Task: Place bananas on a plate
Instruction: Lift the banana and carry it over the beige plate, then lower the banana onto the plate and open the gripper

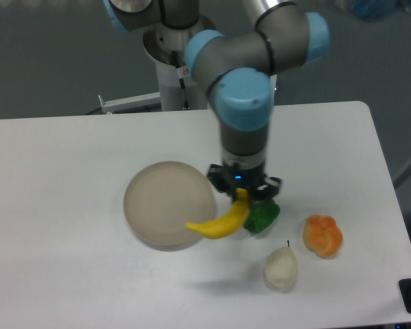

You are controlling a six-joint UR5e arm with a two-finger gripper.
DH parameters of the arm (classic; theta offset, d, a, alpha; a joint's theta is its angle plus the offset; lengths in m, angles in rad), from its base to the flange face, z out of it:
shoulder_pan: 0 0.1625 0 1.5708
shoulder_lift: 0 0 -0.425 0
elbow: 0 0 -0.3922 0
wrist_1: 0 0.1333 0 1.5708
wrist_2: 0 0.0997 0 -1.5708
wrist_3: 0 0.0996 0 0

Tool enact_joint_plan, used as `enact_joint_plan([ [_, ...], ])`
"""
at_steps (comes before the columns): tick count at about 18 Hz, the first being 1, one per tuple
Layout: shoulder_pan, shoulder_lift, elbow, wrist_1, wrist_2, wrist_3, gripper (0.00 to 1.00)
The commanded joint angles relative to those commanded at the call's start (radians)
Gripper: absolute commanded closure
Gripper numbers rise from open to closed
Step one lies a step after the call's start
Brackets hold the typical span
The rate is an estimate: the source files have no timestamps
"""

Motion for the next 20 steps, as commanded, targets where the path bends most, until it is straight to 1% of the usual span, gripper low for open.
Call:
enact_joint_plan([
  [1,-0.017,-0.002,-0.017,0.006,0.003,-0.014,0.67],
  [3,-0.048,-0.008,-0.060,0.040,0.008,-0.038,0.67],
  [4,-0.052,-0.011,-0.090,0.069,0.005,-0.051,0.67],
  [7,-0.063,-0.014,-0.187,0.181,0.005,-0.065,0.67],
  [8,-0.065,-0.014,-0.206,0.198,0.005,-0.065,0.67],
  [10,-0.065,-0.024,-0.220,0.204,0.006,-0.065,0.67],
  [17,-0.085,-0.069,-0.230,0.215,0.028,-0.063,0.67],
  [20,-0.088,-0.072,-0.239,0.219,0.038,-0.054,0.67],
])
